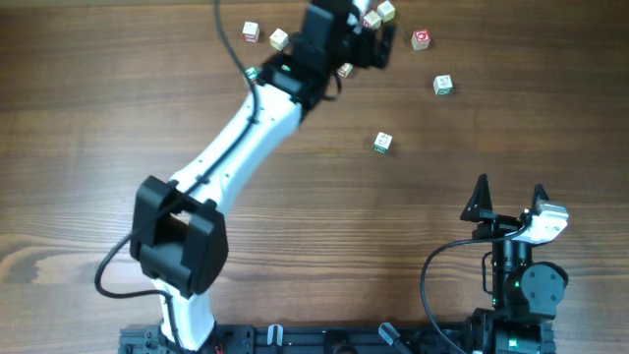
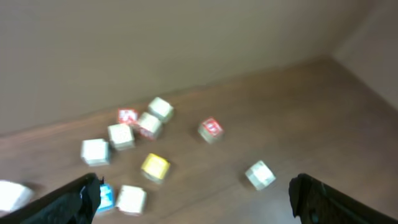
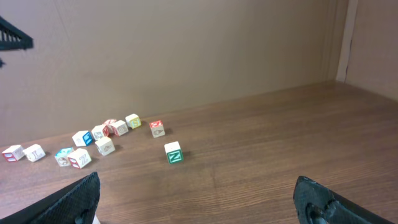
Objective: Form a circle
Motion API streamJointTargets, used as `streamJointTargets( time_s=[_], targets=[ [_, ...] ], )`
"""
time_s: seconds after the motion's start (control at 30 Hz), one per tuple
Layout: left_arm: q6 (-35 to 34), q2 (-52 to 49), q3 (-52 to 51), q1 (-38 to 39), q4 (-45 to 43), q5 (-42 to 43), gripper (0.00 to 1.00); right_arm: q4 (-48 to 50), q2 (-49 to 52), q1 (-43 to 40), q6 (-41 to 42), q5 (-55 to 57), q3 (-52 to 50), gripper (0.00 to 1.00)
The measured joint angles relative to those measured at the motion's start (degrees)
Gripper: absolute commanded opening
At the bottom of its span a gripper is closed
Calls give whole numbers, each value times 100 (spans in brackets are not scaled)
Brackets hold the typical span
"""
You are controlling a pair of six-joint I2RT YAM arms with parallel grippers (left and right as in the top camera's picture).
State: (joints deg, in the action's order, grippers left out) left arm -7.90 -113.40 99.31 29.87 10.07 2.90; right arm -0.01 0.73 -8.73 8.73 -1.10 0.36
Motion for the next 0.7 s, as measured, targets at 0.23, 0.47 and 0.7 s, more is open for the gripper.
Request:
streamJointTargets(
  time_s=[0.23,0.47,0.7],
  targets=[
    [-229,-837,11,-555,-798,184,100,-2,0,0,0,0,0,100],
    [-505,-1976,0,-603,-1097,140,100,-2,0,0,0,0,0,100],
    [-815,-2022,-4,-737,-1172,-76,100,0,0,0,0,0,0,100]
  ],
)
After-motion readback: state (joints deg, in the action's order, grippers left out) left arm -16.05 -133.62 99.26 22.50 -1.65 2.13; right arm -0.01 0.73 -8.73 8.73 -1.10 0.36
